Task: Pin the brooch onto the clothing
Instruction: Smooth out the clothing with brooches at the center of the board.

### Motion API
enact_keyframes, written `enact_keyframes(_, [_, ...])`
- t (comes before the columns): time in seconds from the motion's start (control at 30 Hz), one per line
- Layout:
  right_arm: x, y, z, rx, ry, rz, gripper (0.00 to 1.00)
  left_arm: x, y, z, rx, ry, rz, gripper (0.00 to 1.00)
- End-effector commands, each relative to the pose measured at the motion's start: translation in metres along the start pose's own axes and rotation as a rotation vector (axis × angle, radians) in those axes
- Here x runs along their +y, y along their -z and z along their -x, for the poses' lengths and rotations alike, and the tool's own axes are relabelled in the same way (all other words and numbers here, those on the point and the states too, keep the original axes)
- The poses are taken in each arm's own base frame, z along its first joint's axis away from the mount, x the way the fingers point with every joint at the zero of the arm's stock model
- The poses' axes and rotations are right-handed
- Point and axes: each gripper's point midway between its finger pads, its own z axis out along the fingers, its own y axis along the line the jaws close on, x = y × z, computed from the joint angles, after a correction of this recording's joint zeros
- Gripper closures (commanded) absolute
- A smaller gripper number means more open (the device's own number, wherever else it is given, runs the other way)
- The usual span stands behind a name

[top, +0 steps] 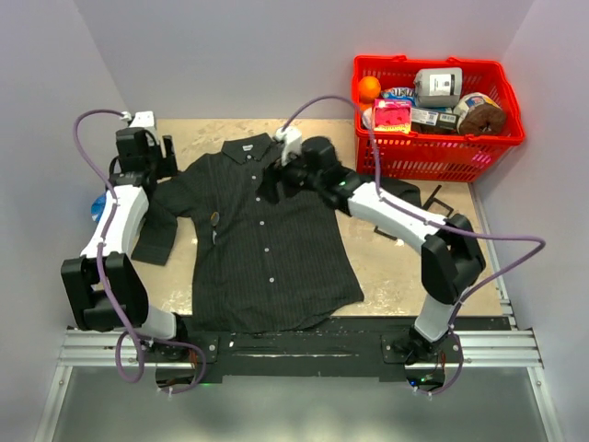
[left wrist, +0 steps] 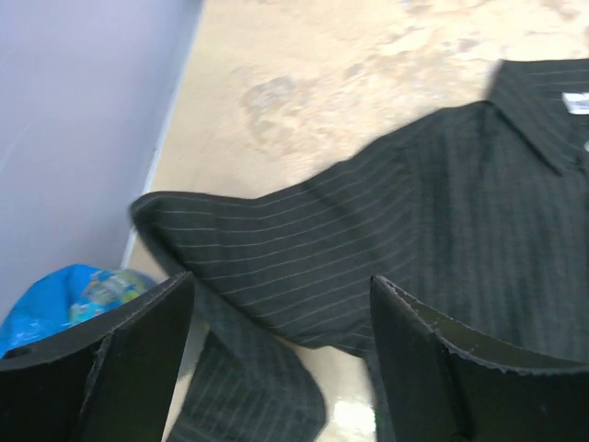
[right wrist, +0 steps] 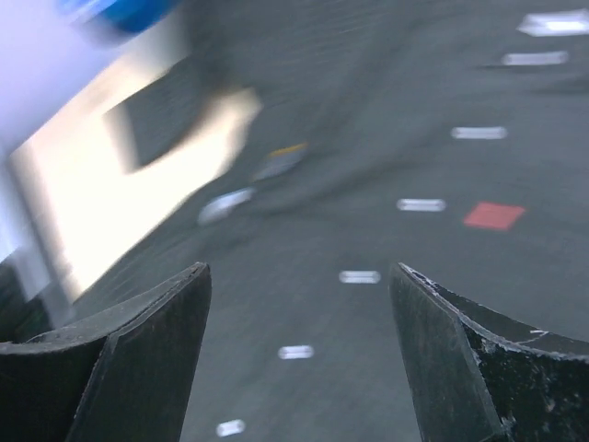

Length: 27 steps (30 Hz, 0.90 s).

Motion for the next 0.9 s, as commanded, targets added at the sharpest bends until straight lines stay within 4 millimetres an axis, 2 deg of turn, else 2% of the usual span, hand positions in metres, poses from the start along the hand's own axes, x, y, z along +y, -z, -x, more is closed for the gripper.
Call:
enact_keyframes(0.0, [-0.075, 0.013, -0.029, 0.063, -0.060, -0.192, 0.19, -0.035, 0.005, 0.018, -0.093, -0.018, -0.107, 0.19])
enact_keyframes(0.07, [-0.099, 0.014, -0.040, 0.081, -0.084, -0.244, 0.20, -0.052, -0.001, 0.015, -0.069, -0.013, -0.169, 0.22])
enact_keyframes(0.1, [-0.114, 0.017, -0.044, 0.087, -0.098, -0.277, 0.20, -0.064, -0.010, 0.003, -0.021, 0.002, -0.225, 0.23])
enact_keyframes(0.17, [-0.135, 0.017, -0.056, 0.103, -0.119, -0.330, 0.21, -0.074, -0.017, -0.002, 0.004, 0.017, -0.271, 0.28])
enact_keyframes(0.2, [-0.147, 0.020, -0.064, 0.113, -0.139, -0.358, 0.21, -0.084, -0.023, -0.011, 0.034, 0.031, -0.316, 0.29])
enact_keyframes(0.3, [-0.173, 0.024, -0.082, 0.135, -0.165, -0.440, 0.23, -0.099, -0.033, -0.023, 0.067, 0.061, -0.380, 0.35])
enact_keyframes(0.37, [-0.183, 0.028, -0.090, 0.146, -0.167, -0.488, 0.23, -0.103, -0.040, -0.031, 0.080, 0.069, -0.393, 0.38])
enact_keyframes(0.5, [-0.199, 0.038, -0.104, 0.170, -0.153, -0.567, 0.23, -0.107, -0.065, -0.065, 0.175, 0.086, -0.390, 0.43])
enact_keyframes(0.57, [-0.204, 0.042, -0.106, 0.168, -0.146, -0.591, 0.23, -0.106, -0.071, -0.071, 0.195, 0.086, -0.380, 0.45])
enact_keyframes(0.73, [-0.227, 0.049, -0.124, 0.195, -0.181, -0.665, 0.25, -0.084, -0.086, -0.095, 0.257, 0.097, -0.271, 0.46])
enact_keyframes(0.87, [-0.227, 0.045, -0.132, 0.205, -0.200, -0.643, 0.32, -0.067, -0.093, -0.106, 0.291, 0.134, -0.239, 0.51])
